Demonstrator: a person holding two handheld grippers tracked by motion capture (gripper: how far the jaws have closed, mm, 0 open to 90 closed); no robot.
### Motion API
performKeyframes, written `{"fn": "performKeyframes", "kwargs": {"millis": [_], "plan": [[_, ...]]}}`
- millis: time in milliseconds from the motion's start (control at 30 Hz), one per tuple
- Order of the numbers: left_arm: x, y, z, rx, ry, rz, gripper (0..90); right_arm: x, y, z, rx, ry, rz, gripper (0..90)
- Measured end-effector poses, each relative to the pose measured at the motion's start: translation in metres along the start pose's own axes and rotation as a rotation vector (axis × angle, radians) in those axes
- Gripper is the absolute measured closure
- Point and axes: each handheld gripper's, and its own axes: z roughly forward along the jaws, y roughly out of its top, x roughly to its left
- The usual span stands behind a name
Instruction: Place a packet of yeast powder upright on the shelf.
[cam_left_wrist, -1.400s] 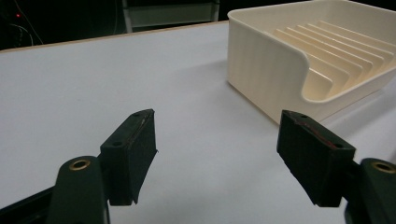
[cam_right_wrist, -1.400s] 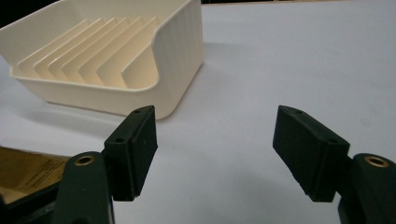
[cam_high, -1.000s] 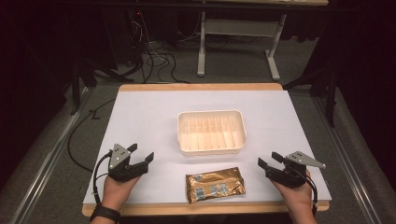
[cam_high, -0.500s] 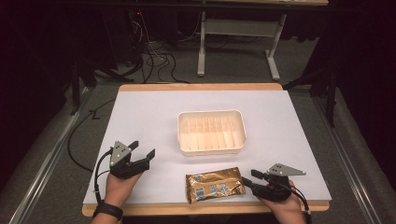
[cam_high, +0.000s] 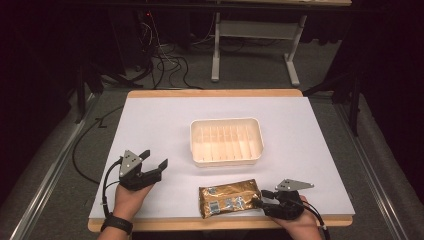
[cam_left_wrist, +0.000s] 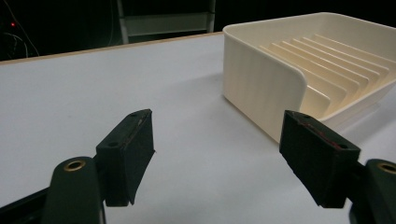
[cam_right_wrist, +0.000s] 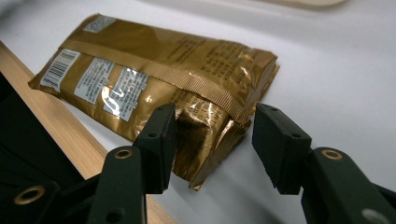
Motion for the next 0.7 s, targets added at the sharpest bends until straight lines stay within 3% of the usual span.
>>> {"fn": "performKeyframes", "kwargs": {"millis": [167, 333, 467, 700], "plan": [[0.000, 0.000, 0.000, 0.003, 0.000, 0.003, 26.6, 0.001, 0.000, 0.003, 0.019, 0.024, -0.011, 65.0], [0.000, 0.000, 0.000, 0.004, -0.001, 0.004, 26.6, 0.001, 0.002, 0.002, 0.023, 0.052, -0.020, 86.6], [-0.001, 0.000, 0.001, 0.008, -0.005, 0.008, 26.5, 0.000, 0.003, 0.000, 0.015, 0.033, -0.024, 89.3], [-0.001, -0.001, 0.001, 0.011, -0.005, 0.011, 26.6, -0.015, 0.006, -0.008, -0.040, -0.028, 0.016, 89.6]]}}
